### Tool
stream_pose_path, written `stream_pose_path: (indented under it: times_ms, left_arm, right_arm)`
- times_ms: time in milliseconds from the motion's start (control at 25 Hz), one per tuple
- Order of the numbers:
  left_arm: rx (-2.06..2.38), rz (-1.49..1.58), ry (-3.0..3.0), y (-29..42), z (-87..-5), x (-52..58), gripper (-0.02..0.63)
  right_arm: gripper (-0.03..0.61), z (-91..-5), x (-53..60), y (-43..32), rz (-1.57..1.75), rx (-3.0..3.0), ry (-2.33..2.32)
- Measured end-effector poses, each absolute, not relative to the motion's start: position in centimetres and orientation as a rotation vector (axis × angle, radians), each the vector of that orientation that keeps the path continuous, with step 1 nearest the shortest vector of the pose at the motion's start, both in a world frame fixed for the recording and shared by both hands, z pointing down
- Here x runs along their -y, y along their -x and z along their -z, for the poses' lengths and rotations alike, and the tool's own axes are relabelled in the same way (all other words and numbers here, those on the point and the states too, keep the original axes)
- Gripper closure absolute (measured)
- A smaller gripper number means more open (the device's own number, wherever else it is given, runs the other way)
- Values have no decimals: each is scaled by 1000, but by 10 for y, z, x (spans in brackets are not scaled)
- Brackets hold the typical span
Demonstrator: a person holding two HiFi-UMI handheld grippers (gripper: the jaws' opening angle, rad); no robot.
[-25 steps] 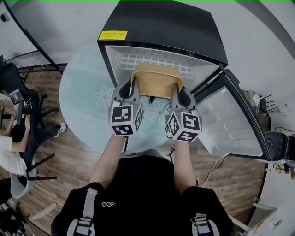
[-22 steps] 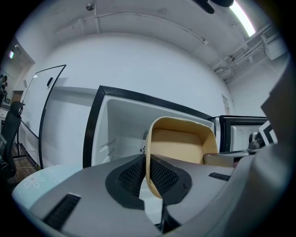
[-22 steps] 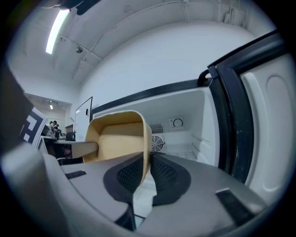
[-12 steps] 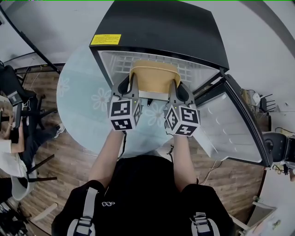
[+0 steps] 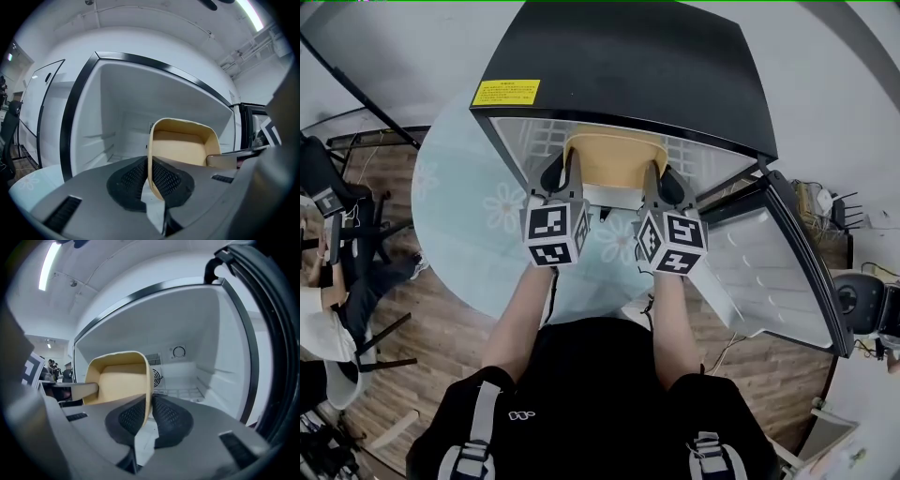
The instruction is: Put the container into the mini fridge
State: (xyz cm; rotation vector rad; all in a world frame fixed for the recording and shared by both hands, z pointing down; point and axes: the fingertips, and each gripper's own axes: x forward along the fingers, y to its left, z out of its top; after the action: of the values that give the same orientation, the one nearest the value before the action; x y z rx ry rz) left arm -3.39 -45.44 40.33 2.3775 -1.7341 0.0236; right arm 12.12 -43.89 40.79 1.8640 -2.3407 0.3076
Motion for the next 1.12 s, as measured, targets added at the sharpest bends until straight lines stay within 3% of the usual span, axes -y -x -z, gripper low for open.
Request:
stream_pose_path:
  times_ms: [840,1080,1120]
  left_arm:
    - [1744,-150,-2475,26,-422,487,586]
    - [1734,-122,-2513,27,-417,492,490]
    - [1733,-117,-2524,26,-416,492,476]
  right_arm:
    - [548,-423,469,-127,-323,2256,-1886]
    - [547,-421,474,-126,-317,2260,-1886]
    - [522,-420,475,-126,-316,2266,-1883]
